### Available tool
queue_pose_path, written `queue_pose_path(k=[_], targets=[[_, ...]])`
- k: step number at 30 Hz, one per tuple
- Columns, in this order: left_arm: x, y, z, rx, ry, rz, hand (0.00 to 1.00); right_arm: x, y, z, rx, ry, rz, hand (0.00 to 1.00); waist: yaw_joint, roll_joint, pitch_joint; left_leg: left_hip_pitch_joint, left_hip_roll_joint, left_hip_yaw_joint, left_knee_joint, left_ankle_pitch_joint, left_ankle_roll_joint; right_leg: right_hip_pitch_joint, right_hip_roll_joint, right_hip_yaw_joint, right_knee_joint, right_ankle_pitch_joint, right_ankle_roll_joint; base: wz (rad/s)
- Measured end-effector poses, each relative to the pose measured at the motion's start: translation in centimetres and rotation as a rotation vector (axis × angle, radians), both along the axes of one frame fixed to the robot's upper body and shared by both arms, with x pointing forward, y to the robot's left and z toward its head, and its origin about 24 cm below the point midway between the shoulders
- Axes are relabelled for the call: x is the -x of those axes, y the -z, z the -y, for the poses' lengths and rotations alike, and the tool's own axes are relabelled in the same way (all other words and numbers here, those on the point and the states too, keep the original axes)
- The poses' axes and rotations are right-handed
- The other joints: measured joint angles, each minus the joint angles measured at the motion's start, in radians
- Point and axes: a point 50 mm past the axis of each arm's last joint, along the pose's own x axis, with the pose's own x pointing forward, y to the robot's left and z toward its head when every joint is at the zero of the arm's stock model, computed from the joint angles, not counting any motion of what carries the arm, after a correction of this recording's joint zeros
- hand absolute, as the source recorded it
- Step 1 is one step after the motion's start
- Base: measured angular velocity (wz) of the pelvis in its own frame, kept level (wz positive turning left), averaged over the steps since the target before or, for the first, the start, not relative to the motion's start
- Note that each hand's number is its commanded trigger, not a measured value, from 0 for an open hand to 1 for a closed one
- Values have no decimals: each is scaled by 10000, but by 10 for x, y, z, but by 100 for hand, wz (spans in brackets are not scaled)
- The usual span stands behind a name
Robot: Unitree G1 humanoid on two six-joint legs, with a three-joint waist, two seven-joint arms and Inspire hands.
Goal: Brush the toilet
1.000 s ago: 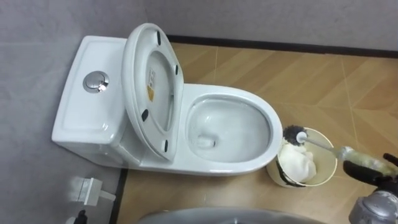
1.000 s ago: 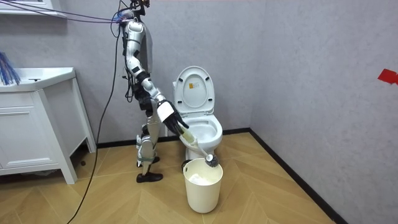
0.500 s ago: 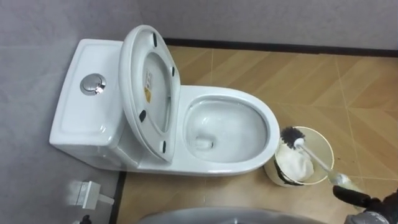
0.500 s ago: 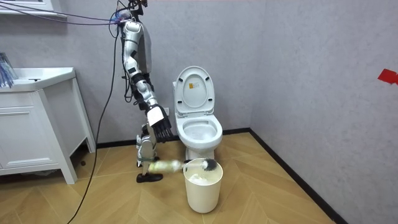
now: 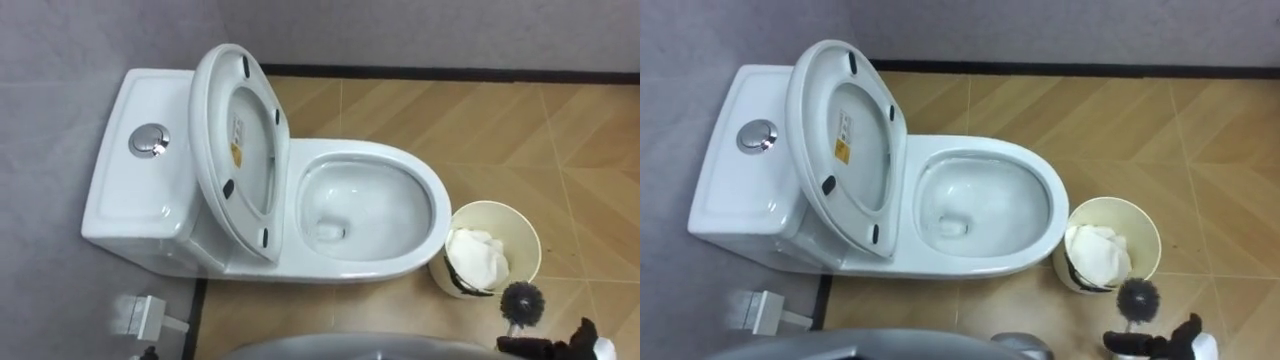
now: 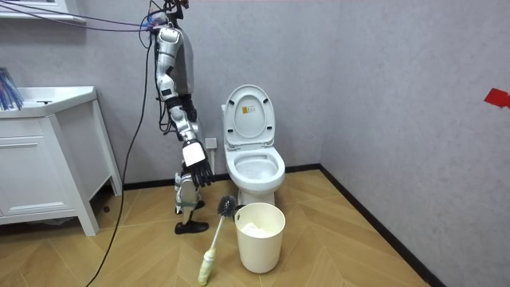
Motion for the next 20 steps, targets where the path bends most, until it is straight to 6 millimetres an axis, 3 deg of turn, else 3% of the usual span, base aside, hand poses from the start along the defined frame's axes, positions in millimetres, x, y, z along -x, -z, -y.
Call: queue_pose_path(k=[6, 20], targets=[[-5, 0, 0, -9, -9, 23, 0, 22, 9, -9, -899, 75, -1182, 0, -29, -7, -3, 19, 2, -6, 0, 0, 0, -11, -10, 8, 9, -1, 0, -2], [10, 3, 1, -85, -308, -1107, 0, 63, 21, -27, -3311, -94, -3783, 0, -44, -184, -11, 184, 14, -115, -46, 0, 0, 167, 0, 23, 23, -18, 13, 1]])
